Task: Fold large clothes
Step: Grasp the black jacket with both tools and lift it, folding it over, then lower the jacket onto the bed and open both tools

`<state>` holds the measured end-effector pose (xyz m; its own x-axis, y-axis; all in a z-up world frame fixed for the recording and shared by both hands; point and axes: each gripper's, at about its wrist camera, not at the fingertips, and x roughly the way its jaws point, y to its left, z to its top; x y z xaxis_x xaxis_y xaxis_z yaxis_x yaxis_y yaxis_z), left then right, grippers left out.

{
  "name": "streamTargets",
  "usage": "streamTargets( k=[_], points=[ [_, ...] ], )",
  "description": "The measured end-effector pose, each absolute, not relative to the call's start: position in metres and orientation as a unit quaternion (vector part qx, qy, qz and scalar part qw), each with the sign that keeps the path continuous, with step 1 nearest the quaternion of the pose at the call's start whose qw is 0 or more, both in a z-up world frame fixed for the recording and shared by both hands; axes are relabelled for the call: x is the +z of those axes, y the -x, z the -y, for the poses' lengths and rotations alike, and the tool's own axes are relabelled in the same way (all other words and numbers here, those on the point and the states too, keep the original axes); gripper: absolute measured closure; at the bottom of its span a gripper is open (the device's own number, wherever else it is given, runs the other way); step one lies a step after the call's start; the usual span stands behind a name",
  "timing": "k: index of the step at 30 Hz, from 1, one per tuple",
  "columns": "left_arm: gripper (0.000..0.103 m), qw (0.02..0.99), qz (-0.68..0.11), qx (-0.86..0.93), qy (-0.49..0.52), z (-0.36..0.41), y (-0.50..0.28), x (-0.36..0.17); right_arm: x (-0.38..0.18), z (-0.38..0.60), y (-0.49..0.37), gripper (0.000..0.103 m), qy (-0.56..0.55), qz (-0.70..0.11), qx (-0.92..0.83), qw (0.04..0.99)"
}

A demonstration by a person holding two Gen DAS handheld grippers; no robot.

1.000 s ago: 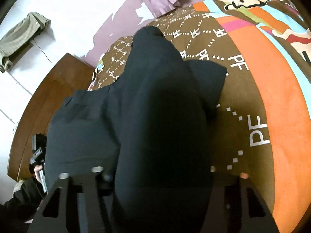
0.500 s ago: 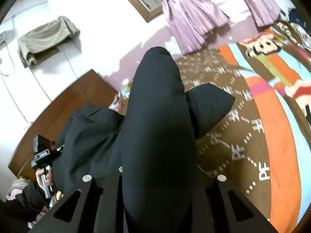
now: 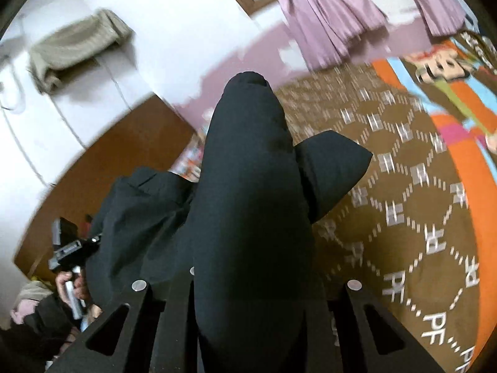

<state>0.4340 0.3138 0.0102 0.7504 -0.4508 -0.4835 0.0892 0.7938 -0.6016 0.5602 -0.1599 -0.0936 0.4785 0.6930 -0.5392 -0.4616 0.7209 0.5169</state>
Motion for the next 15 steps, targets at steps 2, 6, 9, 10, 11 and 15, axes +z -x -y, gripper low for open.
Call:
streamTargets(
  k=[2,6,9,10,11,15],
  points=[
    [0.081,0.887,-0.351,-0.120,0.274,-0.316,-0.441,-0.020,-0.115,0.158,-0.565,0.082,-0.136,-0.396,0.309,0.854],
    [0.076,0.885,-0.357,-0.101,0.282,-0.329,-0.444,-0.057,-0.135,0.169,-0.573,0.074,-0.152,-0.411,0.295,0.849],
    [0.072,0.888,-0.358,-0.100,0.270,-0.332,-0.444,-0.059,-0.133,0.166,-0.571,0.068,-0.131,-0.411,0.290,0.854],
    [0.070,0.890,-0.360,-0.097,0.263,-0.332,-0.443,-0.058,-0.133,0.164,-0.571,0.066,-0.123,-0.413,0.286,0.856],
    [0.069,0.892,-0.362,-0.090,0.254,-0.330,-0.442,-0.057,-0.133,0.164,-0.570,0.058,-0.119,-0.414,0.283,0.857],
    [0.055,0.892,-0.375,-0.056,0.245,-0.326,-0.443,-0.057,-0.131,0.158,-0.563,0.033,-0.097,-0.420,0.264,0.863]
  ],
)
